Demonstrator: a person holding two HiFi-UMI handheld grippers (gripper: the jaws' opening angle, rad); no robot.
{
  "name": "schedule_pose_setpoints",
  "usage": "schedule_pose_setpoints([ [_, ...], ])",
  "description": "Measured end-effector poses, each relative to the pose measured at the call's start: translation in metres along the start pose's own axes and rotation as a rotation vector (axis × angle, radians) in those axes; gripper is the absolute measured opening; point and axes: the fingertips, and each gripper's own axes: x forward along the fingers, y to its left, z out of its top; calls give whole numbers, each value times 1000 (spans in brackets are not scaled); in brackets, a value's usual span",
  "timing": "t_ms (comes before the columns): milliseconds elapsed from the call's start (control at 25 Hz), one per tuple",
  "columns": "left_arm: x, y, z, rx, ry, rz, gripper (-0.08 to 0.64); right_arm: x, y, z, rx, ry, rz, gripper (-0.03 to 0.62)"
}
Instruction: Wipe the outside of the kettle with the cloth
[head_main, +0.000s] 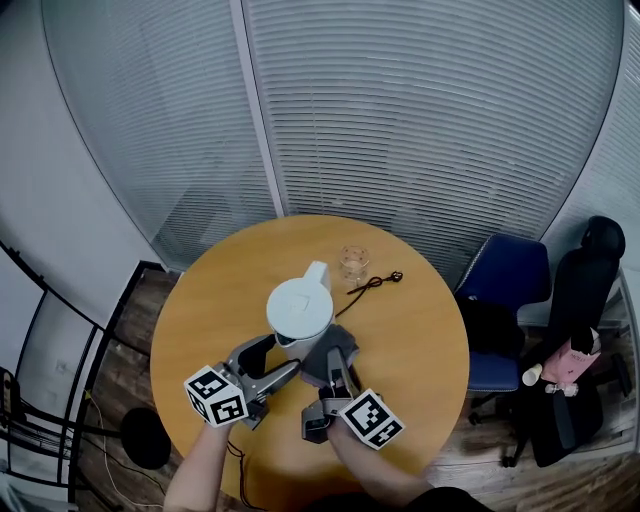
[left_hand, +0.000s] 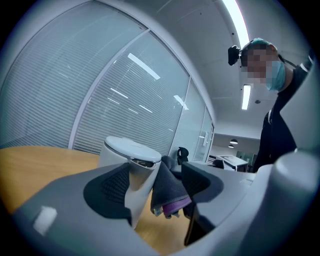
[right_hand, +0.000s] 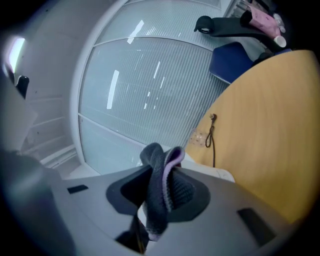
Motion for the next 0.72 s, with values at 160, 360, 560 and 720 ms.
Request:
schedule_pose_setpoints([
  [160, -2, 0, -1, -1, 8, -19, 311, 2, -30, -10, -33, 7, -83, 91],
  [360, -4, -2, -2, -19, -6, -36, 310, 4, -67, -20, -20, 5, -184, 91],
  [560, -6, 0, -3, -30, -21, -55, 310, 8, -107, -27, -48, 15, -308, 91],
  [720, -6, 3, -5, -30, -13, -61, 310, 12, -137, -31, -108, 53, -403, 91],
])
